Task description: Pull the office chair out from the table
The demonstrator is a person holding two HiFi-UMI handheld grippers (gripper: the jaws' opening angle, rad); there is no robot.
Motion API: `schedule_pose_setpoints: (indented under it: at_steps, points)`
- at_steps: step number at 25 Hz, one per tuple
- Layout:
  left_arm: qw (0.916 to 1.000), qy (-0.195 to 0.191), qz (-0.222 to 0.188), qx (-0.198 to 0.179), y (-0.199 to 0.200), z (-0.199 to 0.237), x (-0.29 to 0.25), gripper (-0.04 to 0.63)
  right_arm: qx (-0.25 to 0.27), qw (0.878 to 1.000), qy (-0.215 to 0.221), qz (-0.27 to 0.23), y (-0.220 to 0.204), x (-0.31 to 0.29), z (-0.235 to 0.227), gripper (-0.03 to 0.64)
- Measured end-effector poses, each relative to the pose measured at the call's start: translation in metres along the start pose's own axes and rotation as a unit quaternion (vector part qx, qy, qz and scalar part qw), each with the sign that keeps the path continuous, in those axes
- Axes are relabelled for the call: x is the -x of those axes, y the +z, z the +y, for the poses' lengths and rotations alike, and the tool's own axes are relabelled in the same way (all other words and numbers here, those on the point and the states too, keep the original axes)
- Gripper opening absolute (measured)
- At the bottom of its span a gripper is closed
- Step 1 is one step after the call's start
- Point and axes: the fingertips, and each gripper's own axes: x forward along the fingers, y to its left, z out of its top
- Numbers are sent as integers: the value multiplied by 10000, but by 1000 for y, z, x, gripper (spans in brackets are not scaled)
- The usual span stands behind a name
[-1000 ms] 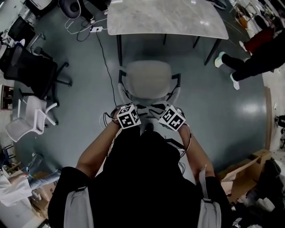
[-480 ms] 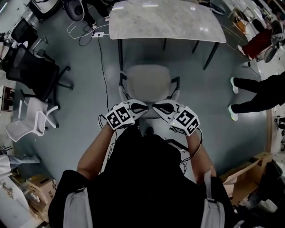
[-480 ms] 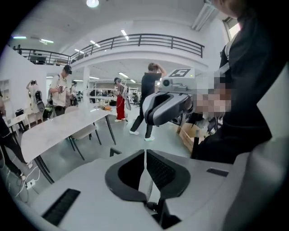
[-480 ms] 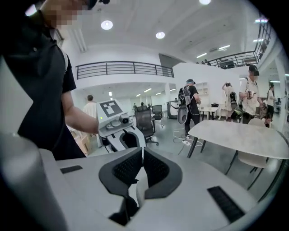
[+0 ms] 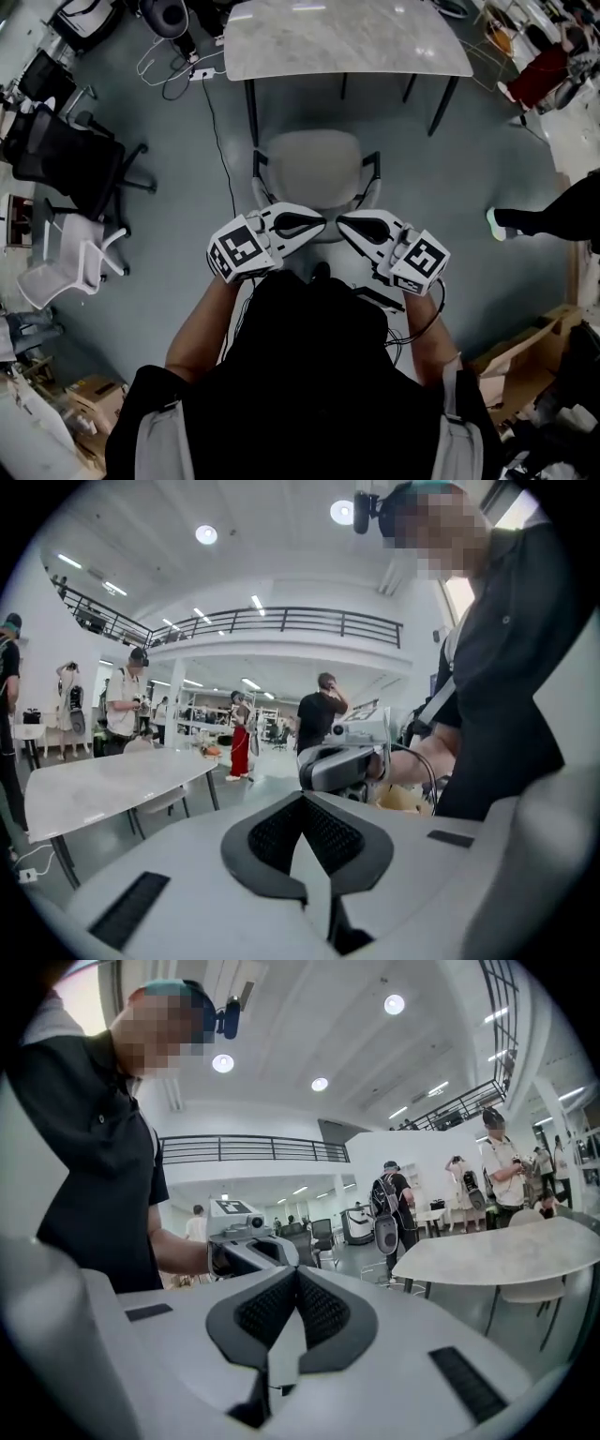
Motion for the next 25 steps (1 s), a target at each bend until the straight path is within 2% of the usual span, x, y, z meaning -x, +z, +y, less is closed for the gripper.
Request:
schedule_pose_setpoints:
  at_steps: [3,10,19,25]
  points:
    - [9994,-123,-308,10,15,-4,14,11,-112,9998,-130,-95,0,-2,5,20]
    - [9976,-452,-489,212,10,-11,38,11,-35,9992,-384,-101,7,-16,22,20]
    - [9945,-642,-491,672,-17,-33,82,11,19,9993,-369,40,1,-54,69,20]
    - [9944,-575,-518,719,-27,-34,93,11,-94,9992,-392,-11,-10,-63,85,20]
